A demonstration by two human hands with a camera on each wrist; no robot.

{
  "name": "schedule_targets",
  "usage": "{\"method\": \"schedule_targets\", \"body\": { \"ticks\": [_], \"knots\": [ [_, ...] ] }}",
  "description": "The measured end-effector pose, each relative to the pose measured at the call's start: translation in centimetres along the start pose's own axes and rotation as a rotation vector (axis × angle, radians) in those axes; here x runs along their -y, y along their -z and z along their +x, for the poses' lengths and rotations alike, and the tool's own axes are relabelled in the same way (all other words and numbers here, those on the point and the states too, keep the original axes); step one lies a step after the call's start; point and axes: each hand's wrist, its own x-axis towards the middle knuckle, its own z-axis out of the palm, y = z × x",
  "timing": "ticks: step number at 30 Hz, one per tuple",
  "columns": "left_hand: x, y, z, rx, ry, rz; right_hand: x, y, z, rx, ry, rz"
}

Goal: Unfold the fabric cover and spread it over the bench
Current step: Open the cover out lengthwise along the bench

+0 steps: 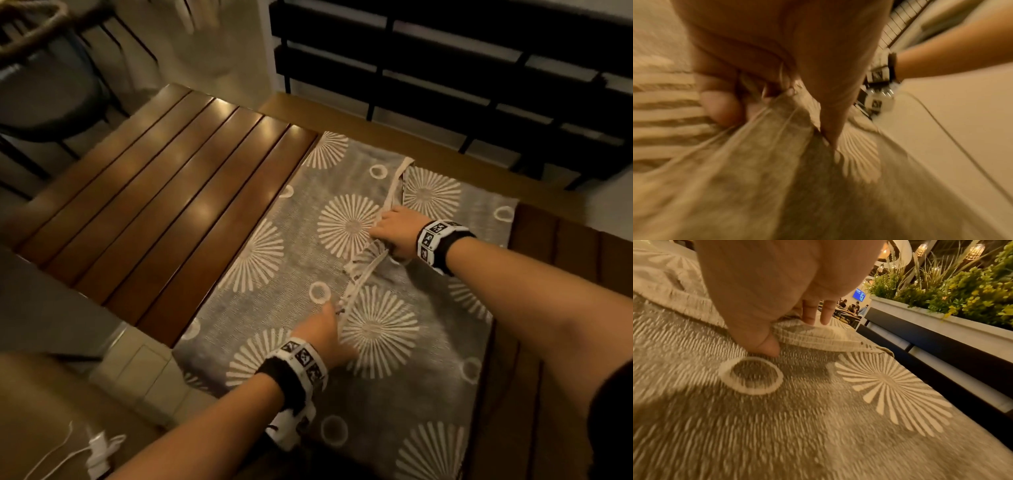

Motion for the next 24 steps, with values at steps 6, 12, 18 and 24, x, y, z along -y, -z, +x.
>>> {"method": "schedule_targets", "body": {
  "ticks": [6,12,18,24],
  "knots": [
    [-0.5,-1.3,-0.2,-0.041,0.134,0.116,0.7,-0.9,-0.2,0.079,-0.009,-0.092],
    [-1.8,-0.5,0.3,0.026,-0.017,0.161,1.4,-0.6,0.5,0.123,-0.061,-0.119],
    [-1.4,-0.7,-0.4,-0.007,-0.074,-0.072,2.1,-0.8,0.8,0.146,-0.116,-0.139],
    [0.3,-2.9,-0.5,0.120,-0.100,-0.250,3.0,-0.6,1.1,0.173,-0.179,-0.155]
  ]
}}
